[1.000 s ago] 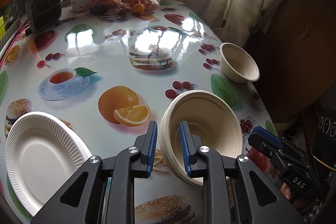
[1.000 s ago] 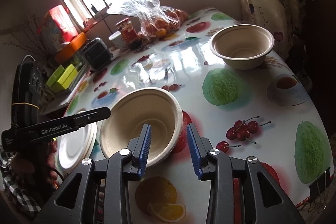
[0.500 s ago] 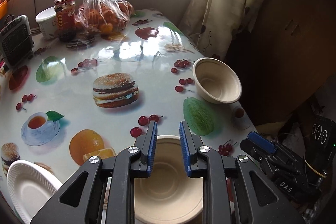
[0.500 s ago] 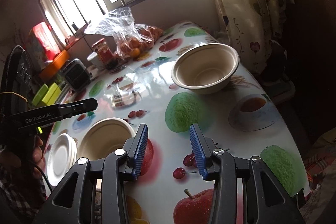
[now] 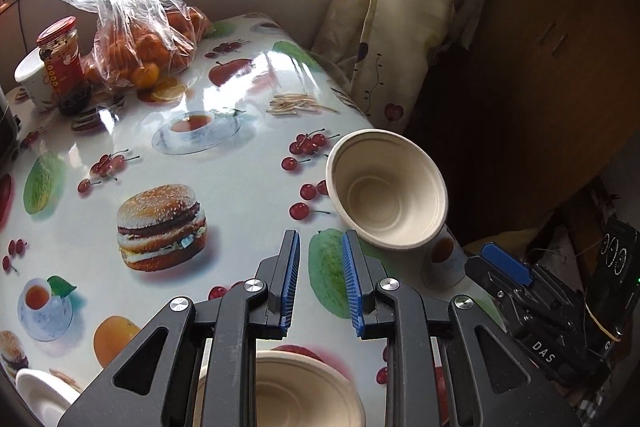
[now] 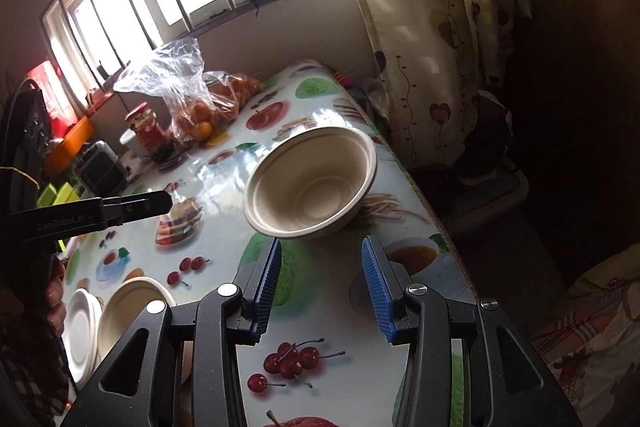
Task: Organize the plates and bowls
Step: 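Move the left gripper to the next kraft bowl and close on its rim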
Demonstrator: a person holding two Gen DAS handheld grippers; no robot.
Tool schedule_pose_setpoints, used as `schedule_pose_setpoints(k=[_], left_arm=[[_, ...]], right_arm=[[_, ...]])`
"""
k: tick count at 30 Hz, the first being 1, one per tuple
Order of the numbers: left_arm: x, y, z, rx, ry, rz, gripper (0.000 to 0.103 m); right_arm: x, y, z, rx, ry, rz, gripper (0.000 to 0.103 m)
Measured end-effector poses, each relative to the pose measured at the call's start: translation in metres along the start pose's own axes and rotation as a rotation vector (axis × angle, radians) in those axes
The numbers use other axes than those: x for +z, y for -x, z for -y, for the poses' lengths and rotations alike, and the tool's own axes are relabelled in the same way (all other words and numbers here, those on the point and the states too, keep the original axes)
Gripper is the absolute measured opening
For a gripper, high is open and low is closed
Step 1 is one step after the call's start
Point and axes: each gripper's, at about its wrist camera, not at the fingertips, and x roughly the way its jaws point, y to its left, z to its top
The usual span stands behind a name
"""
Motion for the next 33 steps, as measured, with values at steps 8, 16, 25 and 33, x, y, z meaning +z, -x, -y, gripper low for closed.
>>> schedule_pose_setpoints(k=[8,16,25,33], left_arm=[[0.024,-0.028,0.002,0.021,0.002,-0.031,0.023],[0.035,-0.059,0.0,0.039,0.01,-0.094,0.023],[0.037,-0.084,-0.001,0.015,0.037,-0.149,0.023],[0.036,-0.091,-0.003,-0.009,0.069,-0.175,0.023]], right_arm=[[0.018,-0.018,0.014,-0.027,-0.005,-0.006,0.041],[0.03,-0.038,0.022,-0.032,-0.021,-0.016,0.041],[0.033,-0.053,0.029,-0.03,-0.035,-0.036,0.041],[0.033,-0.058,0.028,-0.01,-0.029,-0.045,0.033]])
